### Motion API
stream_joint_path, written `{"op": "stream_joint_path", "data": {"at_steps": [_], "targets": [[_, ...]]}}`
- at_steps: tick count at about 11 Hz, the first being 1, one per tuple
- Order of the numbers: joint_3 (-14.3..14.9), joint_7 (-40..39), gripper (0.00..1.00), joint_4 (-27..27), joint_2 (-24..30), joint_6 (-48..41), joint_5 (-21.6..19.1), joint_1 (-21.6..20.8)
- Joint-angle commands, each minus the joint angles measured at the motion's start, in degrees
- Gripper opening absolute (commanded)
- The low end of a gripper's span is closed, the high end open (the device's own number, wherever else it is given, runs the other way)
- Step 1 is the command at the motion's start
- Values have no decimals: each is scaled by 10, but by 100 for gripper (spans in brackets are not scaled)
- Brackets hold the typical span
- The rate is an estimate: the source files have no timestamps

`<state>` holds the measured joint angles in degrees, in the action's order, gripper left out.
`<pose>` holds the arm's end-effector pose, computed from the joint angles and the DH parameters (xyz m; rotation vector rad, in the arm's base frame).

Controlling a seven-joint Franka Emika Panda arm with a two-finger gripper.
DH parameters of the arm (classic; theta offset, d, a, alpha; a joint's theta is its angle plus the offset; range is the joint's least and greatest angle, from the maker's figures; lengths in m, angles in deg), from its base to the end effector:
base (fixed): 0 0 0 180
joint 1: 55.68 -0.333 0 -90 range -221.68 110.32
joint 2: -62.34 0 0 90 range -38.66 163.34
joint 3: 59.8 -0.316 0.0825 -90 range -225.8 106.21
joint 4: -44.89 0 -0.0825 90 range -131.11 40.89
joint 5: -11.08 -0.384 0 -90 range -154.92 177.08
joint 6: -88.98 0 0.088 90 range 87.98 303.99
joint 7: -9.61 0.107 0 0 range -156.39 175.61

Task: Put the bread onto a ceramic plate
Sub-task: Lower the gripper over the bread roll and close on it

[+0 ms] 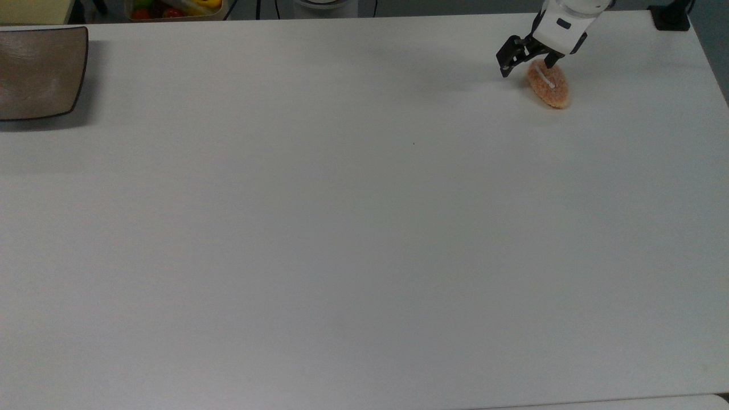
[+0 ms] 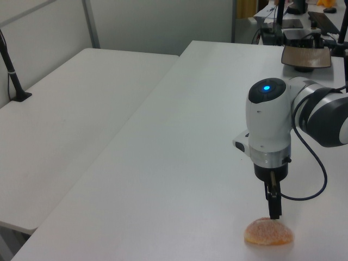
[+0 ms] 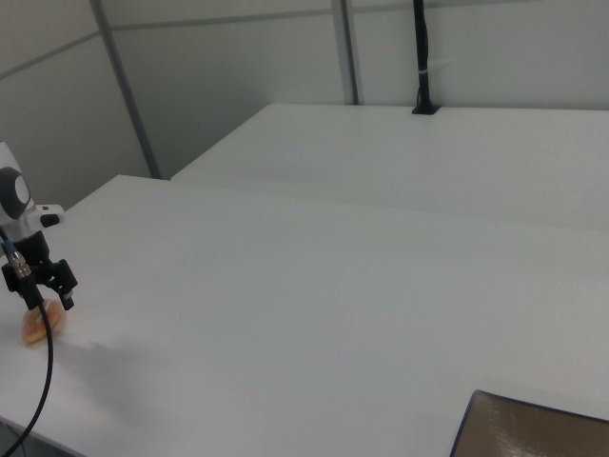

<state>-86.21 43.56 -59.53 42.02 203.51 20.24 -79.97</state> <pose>0.4123 0.4599 0.3489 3.0086 0.5396 -0.1713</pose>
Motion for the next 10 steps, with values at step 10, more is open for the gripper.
{"op": "stream_joint_path", "data": {"at_steps": [10], "targets": [[-34, 60, 100, 6, -42, 68, 45, -14]]}}
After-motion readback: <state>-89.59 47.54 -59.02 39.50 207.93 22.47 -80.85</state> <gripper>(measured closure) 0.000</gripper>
